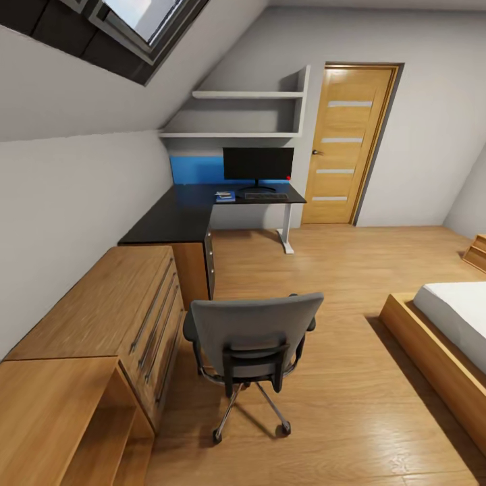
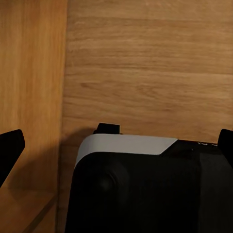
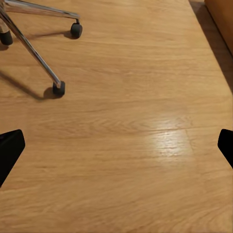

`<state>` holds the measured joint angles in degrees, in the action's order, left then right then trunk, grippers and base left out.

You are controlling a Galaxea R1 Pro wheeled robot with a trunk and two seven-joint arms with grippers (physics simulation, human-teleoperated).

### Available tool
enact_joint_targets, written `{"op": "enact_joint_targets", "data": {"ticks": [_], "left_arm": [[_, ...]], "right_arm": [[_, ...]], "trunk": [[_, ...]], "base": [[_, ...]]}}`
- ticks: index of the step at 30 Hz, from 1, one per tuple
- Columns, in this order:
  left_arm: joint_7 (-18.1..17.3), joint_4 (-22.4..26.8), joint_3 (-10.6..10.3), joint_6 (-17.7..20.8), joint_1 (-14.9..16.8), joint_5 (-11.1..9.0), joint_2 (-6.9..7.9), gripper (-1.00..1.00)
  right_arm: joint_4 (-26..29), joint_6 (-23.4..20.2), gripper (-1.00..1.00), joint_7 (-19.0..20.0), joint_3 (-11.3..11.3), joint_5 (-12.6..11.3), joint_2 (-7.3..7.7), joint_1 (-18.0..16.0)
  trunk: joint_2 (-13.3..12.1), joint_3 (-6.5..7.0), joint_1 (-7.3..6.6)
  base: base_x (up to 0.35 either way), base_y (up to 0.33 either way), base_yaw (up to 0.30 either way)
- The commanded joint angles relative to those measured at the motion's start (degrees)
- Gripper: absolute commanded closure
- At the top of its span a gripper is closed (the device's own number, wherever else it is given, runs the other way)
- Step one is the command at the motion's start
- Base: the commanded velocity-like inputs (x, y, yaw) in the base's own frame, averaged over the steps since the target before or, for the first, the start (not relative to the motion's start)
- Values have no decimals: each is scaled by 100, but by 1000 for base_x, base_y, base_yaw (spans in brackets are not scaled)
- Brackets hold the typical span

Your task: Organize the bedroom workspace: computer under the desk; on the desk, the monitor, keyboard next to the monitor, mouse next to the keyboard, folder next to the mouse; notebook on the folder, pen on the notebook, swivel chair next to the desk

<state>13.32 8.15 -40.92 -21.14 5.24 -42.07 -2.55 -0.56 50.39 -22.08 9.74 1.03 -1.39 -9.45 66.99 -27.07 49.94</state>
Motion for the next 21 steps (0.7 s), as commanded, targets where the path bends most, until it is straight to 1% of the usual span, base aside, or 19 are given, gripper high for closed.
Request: {"op": "enact_joint_targets", "data": {"ticks": [1, 8, 10, 11, 12, 13, 14, 15, 16, 17, 18, 19, 21], "left_arm": [[39, 2, -49, -13, 3, -21, 4, -100], [45, 53, -47, -21, 3, -31, 8, -100], [54, 356, -44, -18, 3, -50, 35, -100], [68, 783, -32, -7, 3, -57, 51, -100], [106, 1081, -25, 13, 2, -58, 45, -100], [199, 1356, -20, 41, 4, -61, 32, -100], [450, 1679, -16, 144, 43, -58, -3, -100], [634, 1832, -15, 297, 140, -49, -53, -100], [784, 1932, -14, 493, 304, -42, -123, -100], [839, 1963, -13, 600, 403, -41, -160, -100], [943, 2008, -13, 1016, 881, -47, -260, -100], [964, 2016, -13, 1130, 1029, -51, -290, -100], [1015, 2032, -12, 1404, 1493, -64, -399, -100]], "right_arm": [[-6, -3, -100, -59, 46, 12, -2, -4], [-4, -159, -100, -46, 46, 12, -2, -4], [42, -166, -100, -47, 51, 16, -2, -4], [279, -206, -100, -52, 56, 21, -15, -4], [490, -303, -100, -53, 59, 24, -23, -6], [707, -508, -100, -52, 60, 23, -31, -12], [1045, -1023, -100, -47, 62, 22, -38, -28], [1268, -1430, -100, -40, 62, 18, -41, -43], [1484, -1812, -100, -21, 63, 16, -41, -71], [1586, -1983, -100, -1, 63, 15, -40, -94], [1837, -2569, -100, 209, 63, -59, -41, -387], [1892, -2775, -100, 289, 63, -105, -42, -516], [2022, -3598, -100, 583, 63, -335, -44, -1025]], "trunk": [[45, -24, 23], [326, -150, 176], [406, -186, 220], [446, -204, 242], [486, -222, 264], [526, -240, 286], [566, -258, 308], [607, -276, 330], [647, -294, 352], [687, -311, 374], [727, -329, 396], [767, -347, 418], [847, -383, 462]], "base": [[0, 0, 0], [0, 0, 0], [0, 0, 0], [0, 0, 0], [0, 0, 0], [0, 0, 0], [0, 0, 0], [0, 0, 0], [0, 0, 0], [0, 0, 0], [0, 0, 0], [0, 0, 0], [0, 0, 0]]}}
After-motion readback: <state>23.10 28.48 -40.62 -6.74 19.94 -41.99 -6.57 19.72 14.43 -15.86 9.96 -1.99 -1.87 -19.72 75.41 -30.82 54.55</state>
